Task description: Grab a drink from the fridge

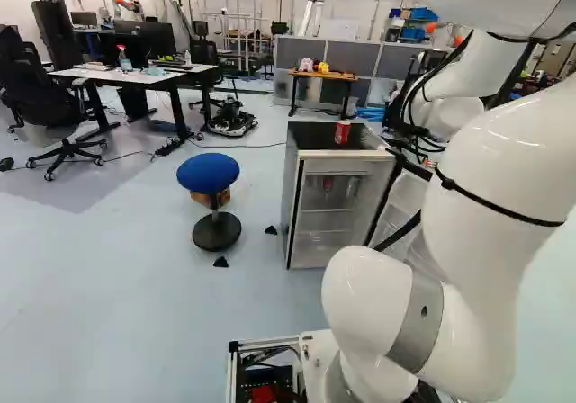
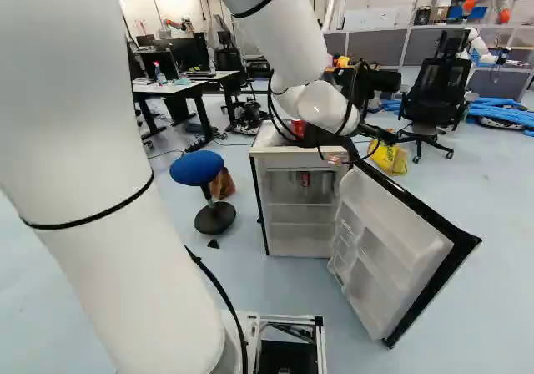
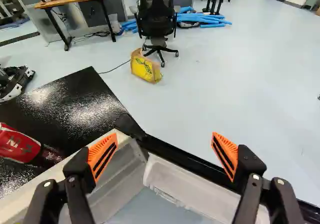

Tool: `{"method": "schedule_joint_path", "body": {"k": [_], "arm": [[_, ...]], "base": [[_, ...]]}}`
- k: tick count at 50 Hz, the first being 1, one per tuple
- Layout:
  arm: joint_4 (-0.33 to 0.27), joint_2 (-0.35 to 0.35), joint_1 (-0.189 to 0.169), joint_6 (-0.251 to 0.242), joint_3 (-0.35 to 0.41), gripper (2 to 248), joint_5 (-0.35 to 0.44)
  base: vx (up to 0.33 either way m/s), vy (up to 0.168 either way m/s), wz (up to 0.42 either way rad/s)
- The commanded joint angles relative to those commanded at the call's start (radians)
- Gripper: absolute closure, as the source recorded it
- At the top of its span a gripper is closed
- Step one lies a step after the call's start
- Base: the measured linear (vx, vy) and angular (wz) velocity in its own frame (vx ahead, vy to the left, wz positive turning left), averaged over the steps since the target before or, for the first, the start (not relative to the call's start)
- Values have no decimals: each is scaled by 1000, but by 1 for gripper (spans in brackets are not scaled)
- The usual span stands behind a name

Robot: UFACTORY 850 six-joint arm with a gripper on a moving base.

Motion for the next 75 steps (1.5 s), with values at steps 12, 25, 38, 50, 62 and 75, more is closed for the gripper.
{"method": "schedule_joint_path", "body": {"k": [12,25,38,50,62,75], "arm": [[0,-26,-35,0,-28,3,-43],[0,-60,-70,0,-65,3,-90],[0,-101,-99,0,-111,3,-136],[0,-144,-123,0,-159,3,-179],[0,-188,-133,0,-220,3,-199],[0,-222,-133,0,-290,3,-235]], "base": [[0,0,0],[0,0,0],[0,0,0],[0,0,0],[0,0,0],[0,0,0]]}}
